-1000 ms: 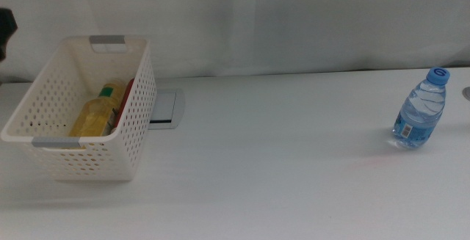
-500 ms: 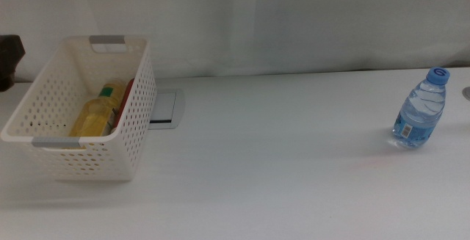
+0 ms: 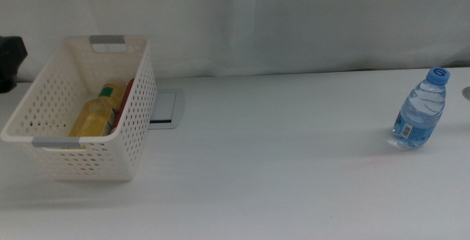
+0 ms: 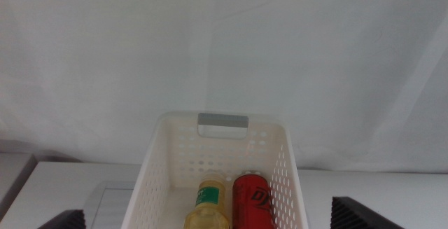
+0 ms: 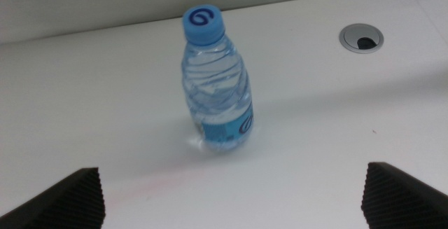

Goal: Use arms to grab the bottles and put them into the dustbin to the left of the table.

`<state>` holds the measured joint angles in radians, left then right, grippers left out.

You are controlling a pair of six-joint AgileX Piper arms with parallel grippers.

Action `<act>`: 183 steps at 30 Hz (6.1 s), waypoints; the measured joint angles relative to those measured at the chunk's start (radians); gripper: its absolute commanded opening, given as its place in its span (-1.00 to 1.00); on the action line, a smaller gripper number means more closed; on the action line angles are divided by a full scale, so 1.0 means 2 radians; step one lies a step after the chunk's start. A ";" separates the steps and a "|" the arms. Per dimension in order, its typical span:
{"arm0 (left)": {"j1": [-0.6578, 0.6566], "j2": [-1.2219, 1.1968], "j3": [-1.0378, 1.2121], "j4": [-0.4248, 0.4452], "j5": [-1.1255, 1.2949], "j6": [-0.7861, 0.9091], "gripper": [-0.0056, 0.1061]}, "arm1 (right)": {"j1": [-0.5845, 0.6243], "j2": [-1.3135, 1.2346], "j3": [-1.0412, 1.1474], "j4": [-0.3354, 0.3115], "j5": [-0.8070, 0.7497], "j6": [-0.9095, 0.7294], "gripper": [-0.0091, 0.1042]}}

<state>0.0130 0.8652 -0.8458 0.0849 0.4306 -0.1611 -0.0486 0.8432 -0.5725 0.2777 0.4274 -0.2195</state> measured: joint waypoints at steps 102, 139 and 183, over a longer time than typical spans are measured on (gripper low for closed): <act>-0.243 0.000 0.069 -0.021 -0.006 0.040 0.69 | 0.128 0.519 -0.007 -0.011 -0.637 0.047 -0.69; -0.243 0.000 0.069 -0.021 -0.006 0.040 0.69 | 0.556 0.386 0.052 0.221 -0.516 -0.106 -0.88; -0.243 0.000 0.069 -0.021 -0.006 0.041 0.67 | 0.558 0.245 0.052 0.271 -0.395 -0.213 0.98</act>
<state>-0.4721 0.8652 -0.7068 0.0438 0.4189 -0.0794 1.0678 1.3338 -0.4683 0.8194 -0.3632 -0.6451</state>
